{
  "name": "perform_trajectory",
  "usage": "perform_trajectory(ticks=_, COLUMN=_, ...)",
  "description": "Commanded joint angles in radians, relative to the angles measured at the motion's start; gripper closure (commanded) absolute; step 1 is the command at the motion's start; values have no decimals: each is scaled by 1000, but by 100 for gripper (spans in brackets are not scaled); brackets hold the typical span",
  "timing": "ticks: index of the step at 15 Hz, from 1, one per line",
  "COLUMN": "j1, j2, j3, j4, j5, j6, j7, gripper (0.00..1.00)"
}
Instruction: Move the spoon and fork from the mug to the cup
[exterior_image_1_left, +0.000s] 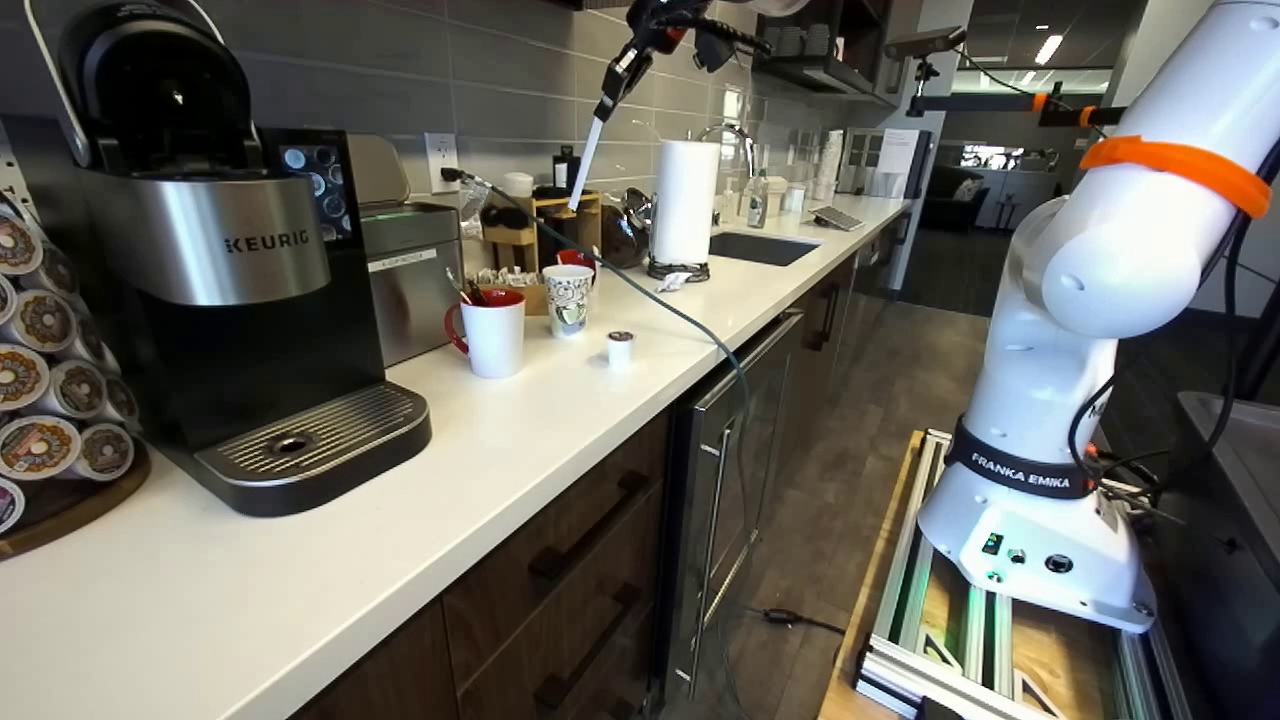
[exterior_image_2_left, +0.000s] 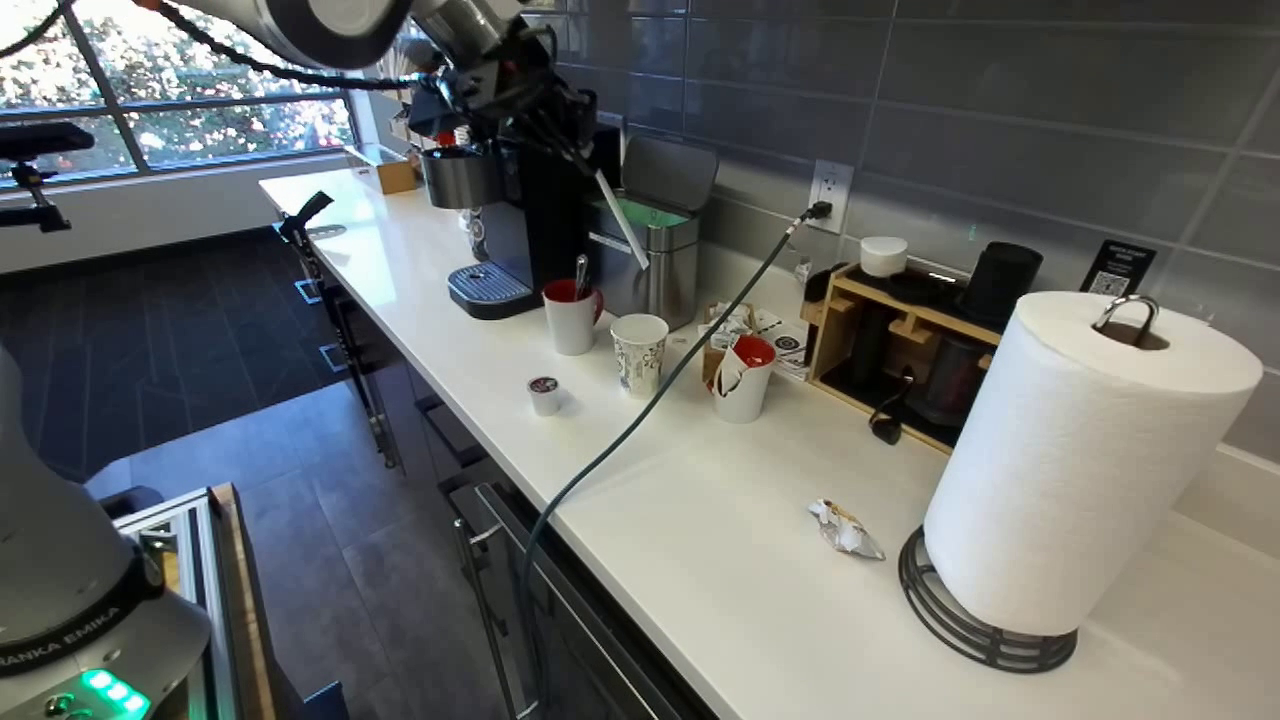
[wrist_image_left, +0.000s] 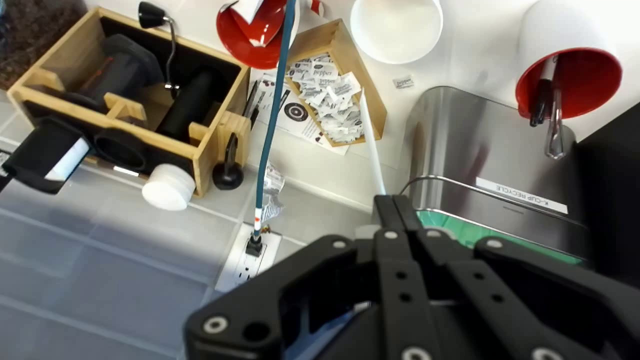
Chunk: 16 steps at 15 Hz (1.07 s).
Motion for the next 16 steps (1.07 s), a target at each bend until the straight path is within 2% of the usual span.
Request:
perform_trajectory(ticks=1, j1=18, j2=86, j3=-22, j4=-10, j5=105, j6=28, j7=-23, gripper=100)
perform_trajectory(ticks=3, j1=5, j2=119, j3=-9, j4=-10, j5=130, j6=14, j7=-15, gripper=100)
perform_trajectory(ticks=7, j1=-29, j2=174, j3=17, j4=-17, j5=90, j6=78, j7=17, gripper=100)
perform_trajectory(ticks=16, j1=-45, j2=298, j3=40, j4=6, j5=114, j6=74, j7=20, gripper=100)
